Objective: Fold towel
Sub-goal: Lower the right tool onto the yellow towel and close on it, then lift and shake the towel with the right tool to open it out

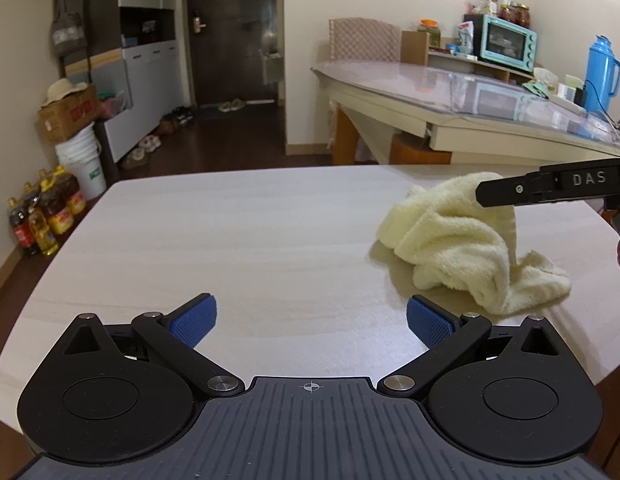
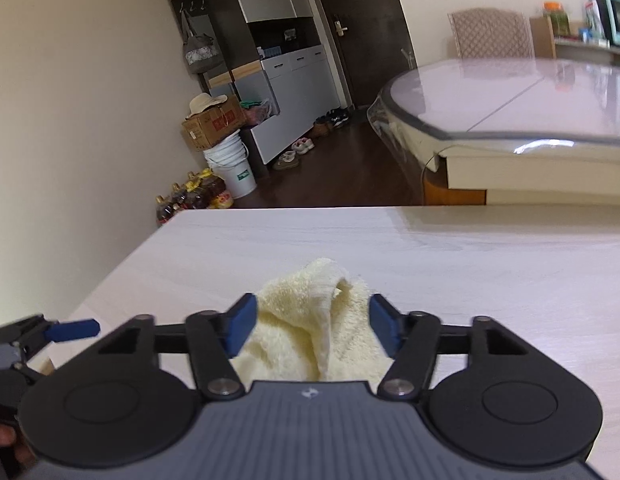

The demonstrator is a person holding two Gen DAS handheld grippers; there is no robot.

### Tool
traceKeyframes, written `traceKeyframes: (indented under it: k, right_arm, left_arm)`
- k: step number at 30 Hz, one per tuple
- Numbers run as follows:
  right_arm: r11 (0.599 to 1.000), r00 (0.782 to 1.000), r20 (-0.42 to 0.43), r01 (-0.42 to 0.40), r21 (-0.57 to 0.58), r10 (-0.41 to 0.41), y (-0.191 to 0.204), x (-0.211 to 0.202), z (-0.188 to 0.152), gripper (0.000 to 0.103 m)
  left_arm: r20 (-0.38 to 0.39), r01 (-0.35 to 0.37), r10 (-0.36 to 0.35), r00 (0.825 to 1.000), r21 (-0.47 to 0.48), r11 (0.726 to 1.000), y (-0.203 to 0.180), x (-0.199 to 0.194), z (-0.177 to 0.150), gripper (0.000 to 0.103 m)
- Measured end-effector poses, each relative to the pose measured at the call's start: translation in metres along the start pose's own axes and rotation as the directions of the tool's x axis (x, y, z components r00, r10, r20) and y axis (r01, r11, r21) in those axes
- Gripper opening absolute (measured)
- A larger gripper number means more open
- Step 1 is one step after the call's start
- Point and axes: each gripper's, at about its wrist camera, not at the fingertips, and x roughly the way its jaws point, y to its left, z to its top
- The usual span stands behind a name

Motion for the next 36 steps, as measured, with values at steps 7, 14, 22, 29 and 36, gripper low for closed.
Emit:
traceKeyframes:
  k: [7, 14, 22, 29, 36]
  right_arm:
    - [0.995, 0.999, -0.009, -0.047, 0.088, 0.048, -0.012, 0.010, 0.002, 0.041]
    - [1.000, 1.000, -0.014, 0.012, 0.010, -0.012, -0.002, 0.017, 0.005, 0.018]
    - [0.996, 0.999, -0.007, 0.031, -0.081, -0.031, 0.018, 0.016, 0.009, 0.012]
    - [0.988, 0.999, 0.023, 0.035, -0.152, -0.032, 0.038, 0.007, 0.010, 0.009]
    - [0.935, 0.998, 0.063, 0.004, -0.354, 0.020, 0.085, -0.017, -0.002, 0.006]
  left_arm:
    - [0.002, -0.011, 0.011, 1.000, -0.001, 1.000, 0.008, 0.000, 0.001, 0.103]
    - [-0.004, -0.015, 0.015, 1.000, -0.015, 1.000, 0.015, 0.001, -0.003, 0.103]
    - [-0.003, -0.022, 0.022, 1.000, -0.018, 1.000, 0.020, -0.004, -0.005, 0.103]
    - [0.009, -0.026, 0.026, 1.000, -0.021, 0.999, 0.026, -0.010, -0.005, 0.103]
    - [0.033, 0.001, -0.002, 0.999, 0.023, 1.000, 0.063, -0.031, 0.004, 0.103]
